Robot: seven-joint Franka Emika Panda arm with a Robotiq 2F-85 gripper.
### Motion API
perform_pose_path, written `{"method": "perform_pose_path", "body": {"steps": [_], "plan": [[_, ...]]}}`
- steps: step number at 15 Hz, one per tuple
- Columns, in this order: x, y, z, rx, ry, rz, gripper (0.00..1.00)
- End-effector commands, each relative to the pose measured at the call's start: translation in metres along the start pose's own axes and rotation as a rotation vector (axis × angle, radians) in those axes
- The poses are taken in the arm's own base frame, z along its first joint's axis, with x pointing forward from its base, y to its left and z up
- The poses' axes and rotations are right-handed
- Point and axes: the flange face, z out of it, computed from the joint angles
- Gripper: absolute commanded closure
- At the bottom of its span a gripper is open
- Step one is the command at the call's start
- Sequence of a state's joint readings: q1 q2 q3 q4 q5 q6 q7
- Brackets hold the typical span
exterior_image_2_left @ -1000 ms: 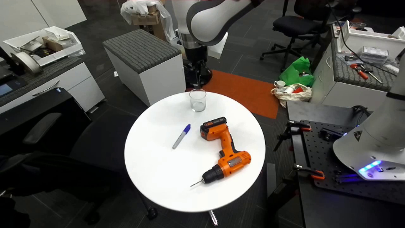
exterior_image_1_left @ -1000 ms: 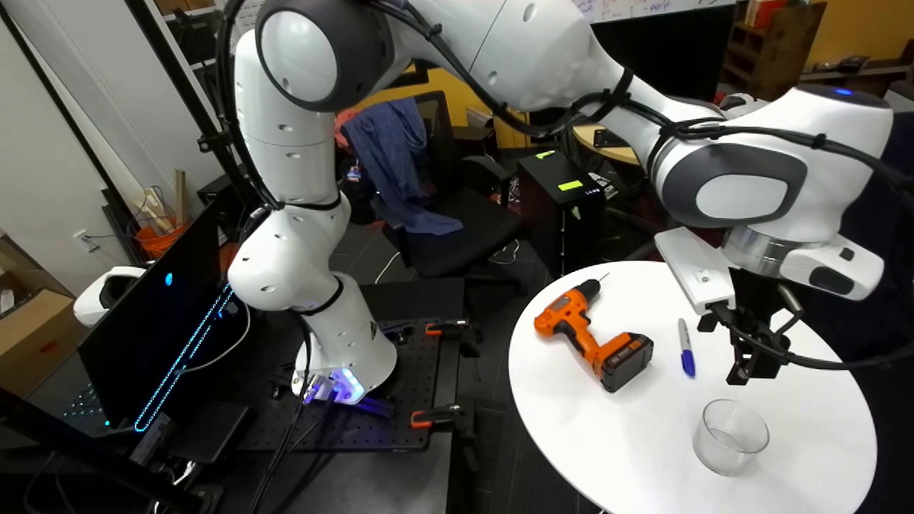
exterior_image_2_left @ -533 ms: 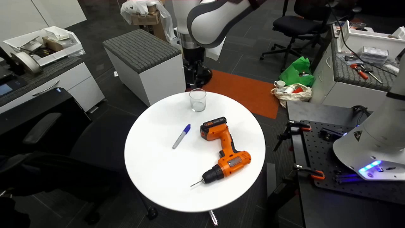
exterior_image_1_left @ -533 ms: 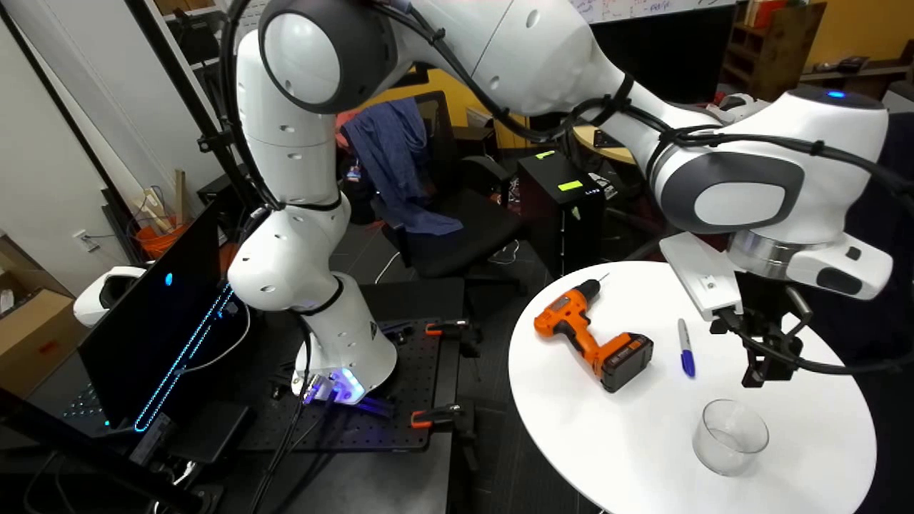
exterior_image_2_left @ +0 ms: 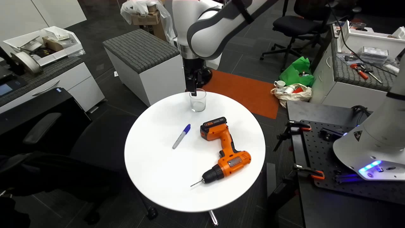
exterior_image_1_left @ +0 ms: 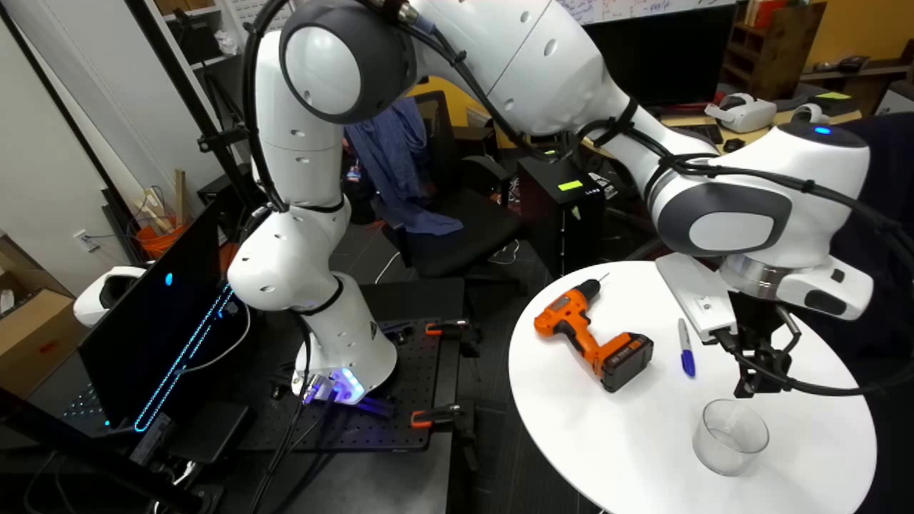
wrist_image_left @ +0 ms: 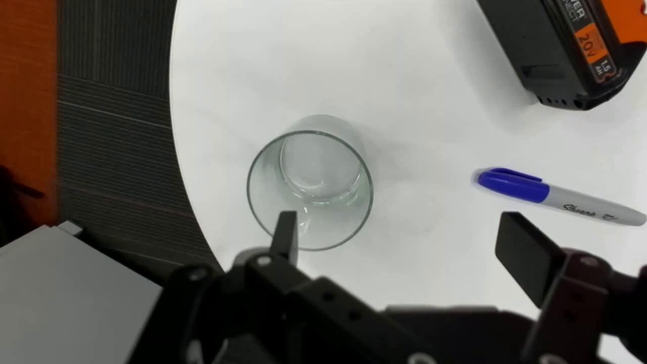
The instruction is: Move the glass container to the left
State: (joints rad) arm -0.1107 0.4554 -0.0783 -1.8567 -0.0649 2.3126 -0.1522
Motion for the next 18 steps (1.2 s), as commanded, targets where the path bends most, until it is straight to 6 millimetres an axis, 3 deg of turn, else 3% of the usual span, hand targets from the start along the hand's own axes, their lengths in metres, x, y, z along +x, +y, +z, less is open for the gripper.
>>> {"method": "perform_pose_path", "body": {"steps": [1,7,17,18], "plan": [[0.003,0.000,0.015,0.026,0.031,-0.037,0.00],[0.004,0.001,0.048,0.066,-0.011,-0.025,0.00],[0.018,0.015,0.083,0.080,-0.043,0.003,0.00],[0.020,0.016,0.086,0.077,-0.043,0.003,0.07]]}}
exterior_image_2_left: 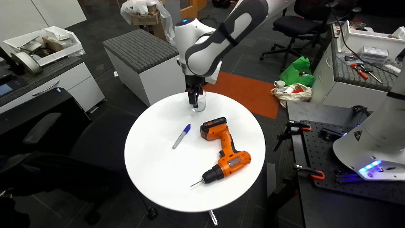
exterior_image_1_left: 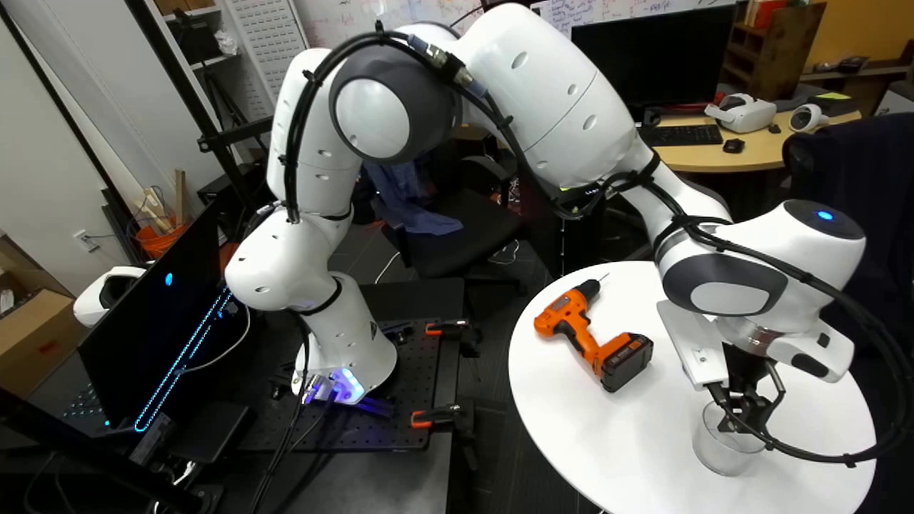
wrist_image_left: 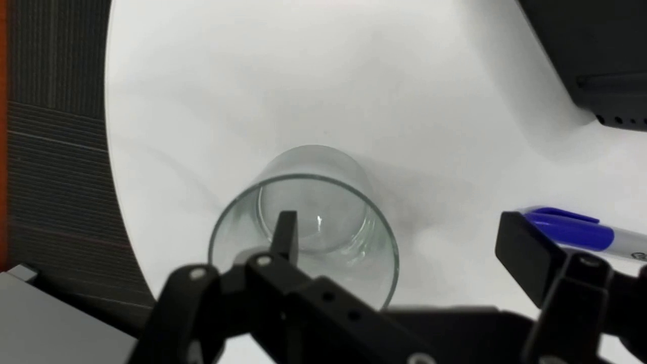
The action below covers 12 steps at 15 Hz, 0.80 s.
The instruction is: Move the glass container to the left
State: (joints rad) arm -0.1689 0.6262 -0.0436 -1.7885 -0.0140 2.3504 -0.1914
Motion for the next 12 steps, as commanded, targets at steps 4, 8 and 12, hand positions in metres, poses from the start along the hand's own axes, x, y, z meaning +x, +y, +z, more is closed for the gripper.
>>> {"method": "perform_pose_path", "body": {"steps": [4,8,12], "plan": [[0.025,0.010,0.010,0.005,0.022,-0.020,0.17],[0.036,0.008,0.012,-0.004,0.029,-0.030,0.15],[0.044,0.001,0.013,-0.011,0.035,-0.044,0.48]]}}
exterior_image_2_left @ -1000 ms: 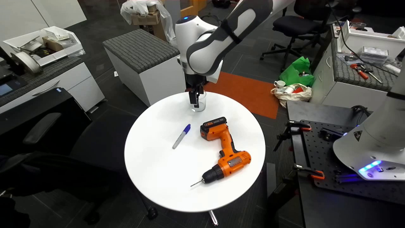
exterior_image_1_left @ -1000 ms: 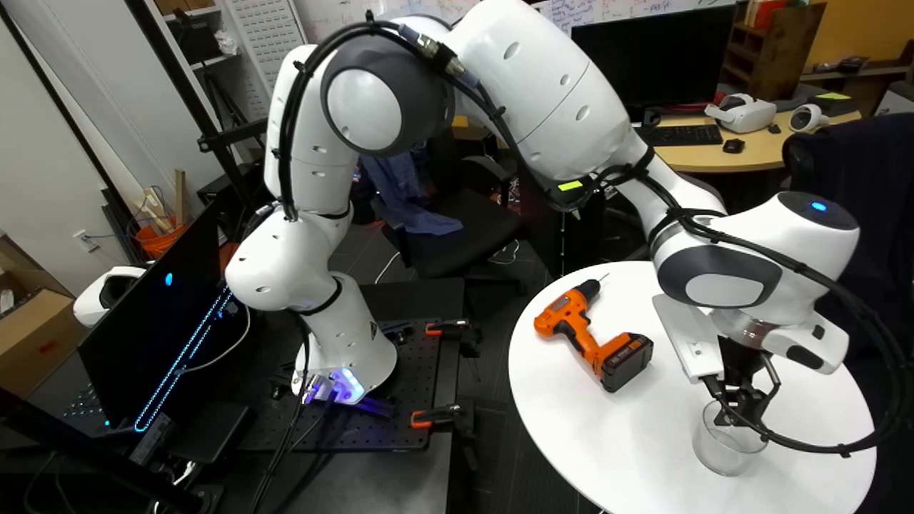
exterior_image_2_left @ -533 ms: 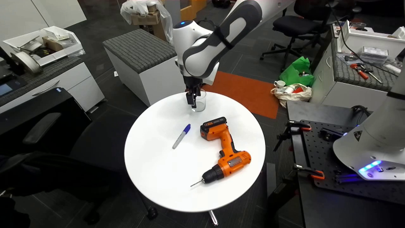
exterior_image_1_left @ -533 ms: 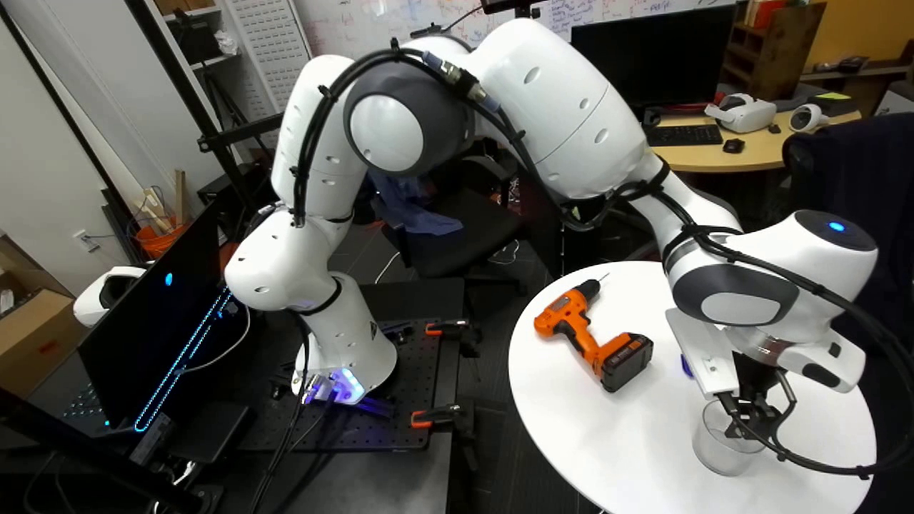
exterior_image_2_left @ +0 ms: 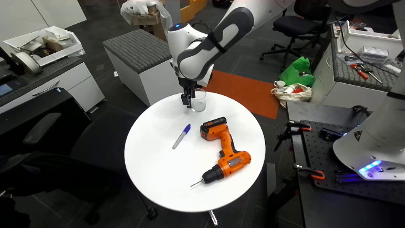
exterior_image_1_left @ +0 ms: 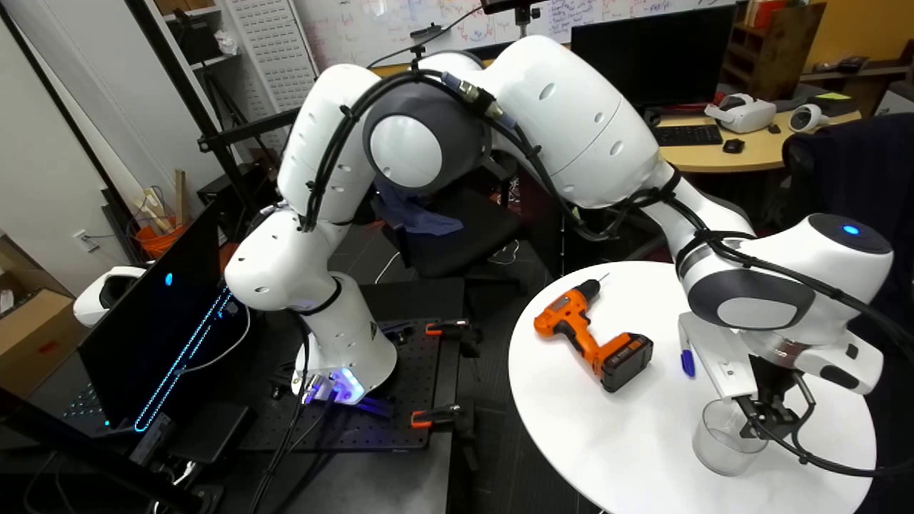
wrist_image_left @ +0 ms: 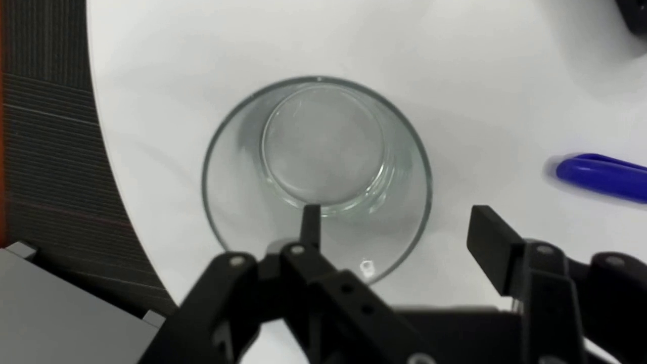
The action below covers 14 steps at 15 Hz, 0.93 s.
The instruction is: Move the glass container to the left
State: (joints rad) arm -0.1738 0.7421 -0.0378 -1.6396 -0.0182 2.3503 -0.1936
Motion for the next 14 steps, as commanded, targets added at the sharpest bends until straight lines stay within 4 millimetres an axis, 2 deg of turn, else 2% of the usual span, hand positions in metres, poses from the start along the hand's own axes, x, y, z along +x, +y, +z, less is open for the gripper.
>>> {"method": "perform_pose_path", "body": {"steps": [1,4,6,8,14], "plan": [[0.011,-0.007,-0.002,-0.002,0.003,-0.041,0.55],[0.013,-0.013,-0.001,-0.003,0.003,-0.049,0.81],[0.013,-0.015,-0.002,-0.004,0.005,-0.052,0.87],[0.014,-0.018,-0.004,-0.005,0.009,-0.056,1.00],[0.019,-0.029,-0.006,-0.019,0.007,-0.088,0.99]]}}
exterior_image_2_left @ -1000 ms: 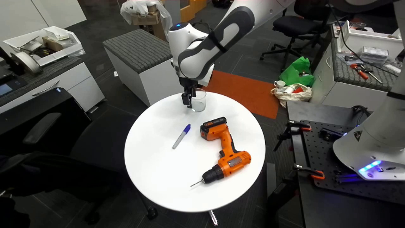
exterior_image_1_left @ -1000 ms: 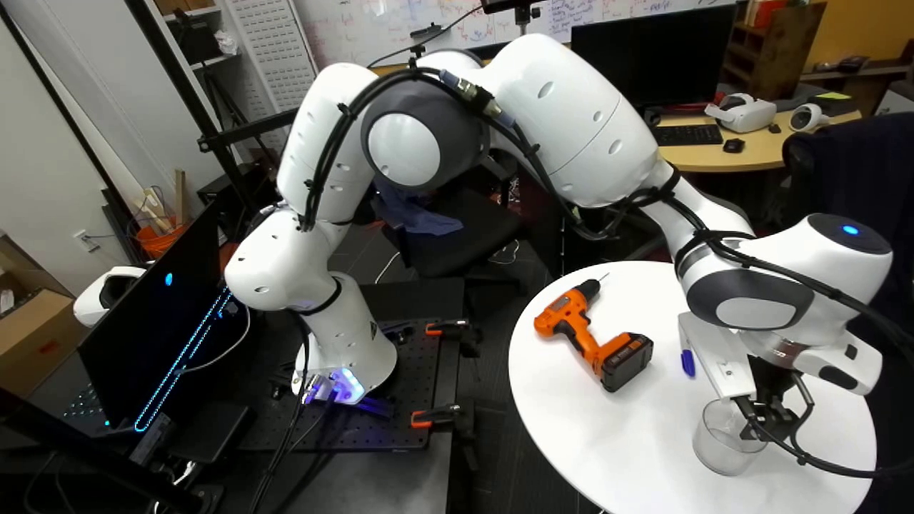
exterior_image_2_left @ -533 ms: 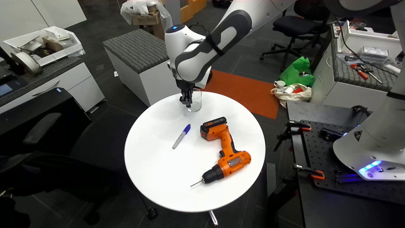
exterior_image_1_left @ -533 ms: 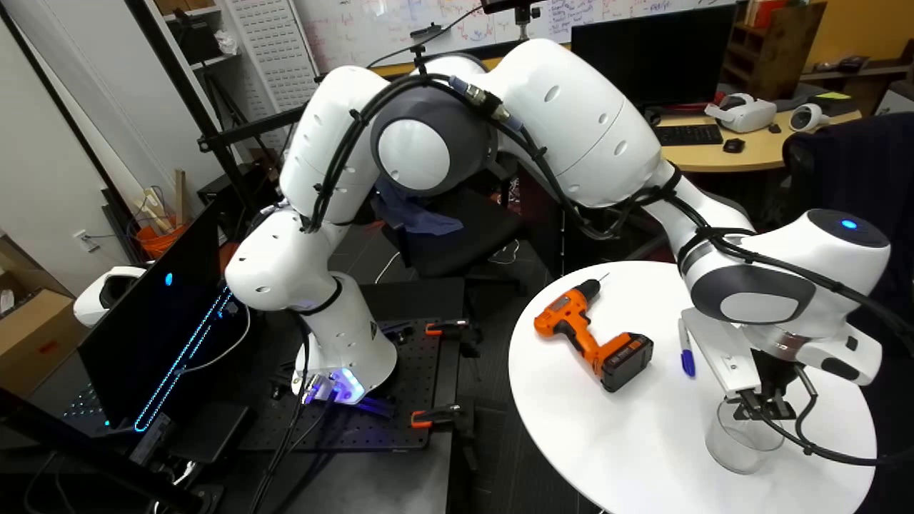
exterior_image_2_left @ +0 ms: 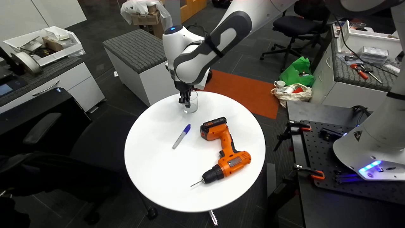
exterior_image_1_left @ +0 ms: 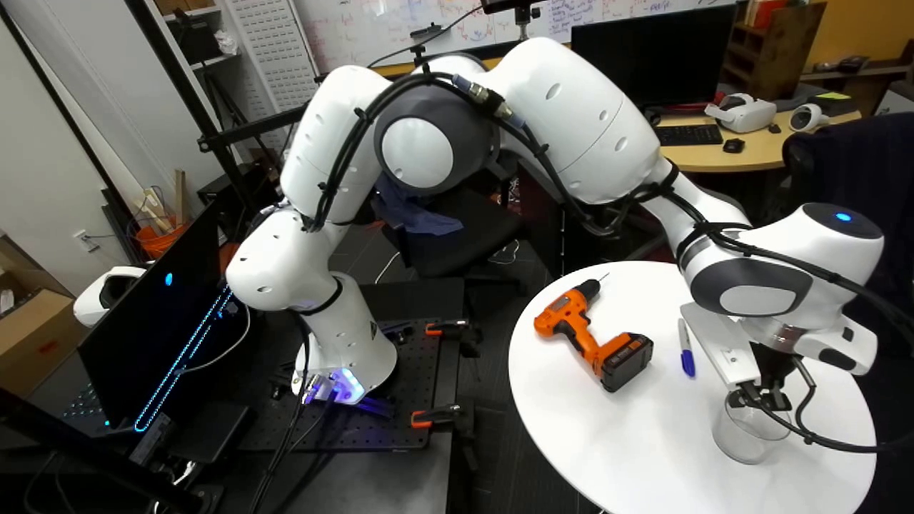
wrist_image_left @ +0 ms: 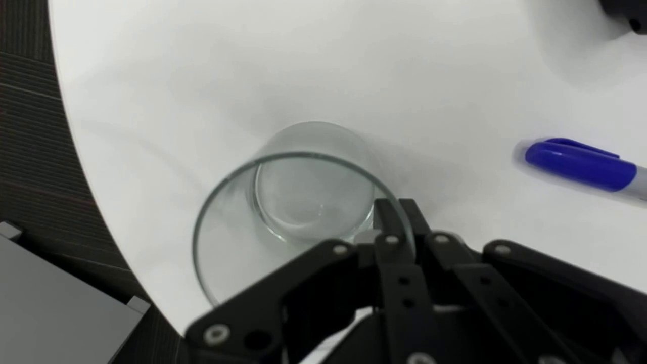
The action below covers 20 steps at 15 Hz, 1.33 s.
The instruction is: Move the glass container to the left
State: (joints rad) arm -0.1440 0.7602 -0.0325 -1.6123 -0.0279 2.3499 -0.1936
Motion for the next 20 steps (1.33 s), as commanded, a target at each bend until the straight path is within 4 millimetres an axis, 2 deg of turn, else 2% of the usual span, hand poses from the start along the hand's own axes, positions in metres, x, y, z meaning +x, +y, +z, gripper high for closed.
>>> {"method": "perform_pose_path", "body": {"steps": [1,12,20], "plan": [[0.010,-0.012,-0.006,-0.021,-0.004,-0.058,0.99],[0.036,-0.073,-0.006,-0.104,-0.010,-0.231,0.99],[0.050,-0.101,-0.012,-0.083,-0.004,-0.327,0.99]]}}
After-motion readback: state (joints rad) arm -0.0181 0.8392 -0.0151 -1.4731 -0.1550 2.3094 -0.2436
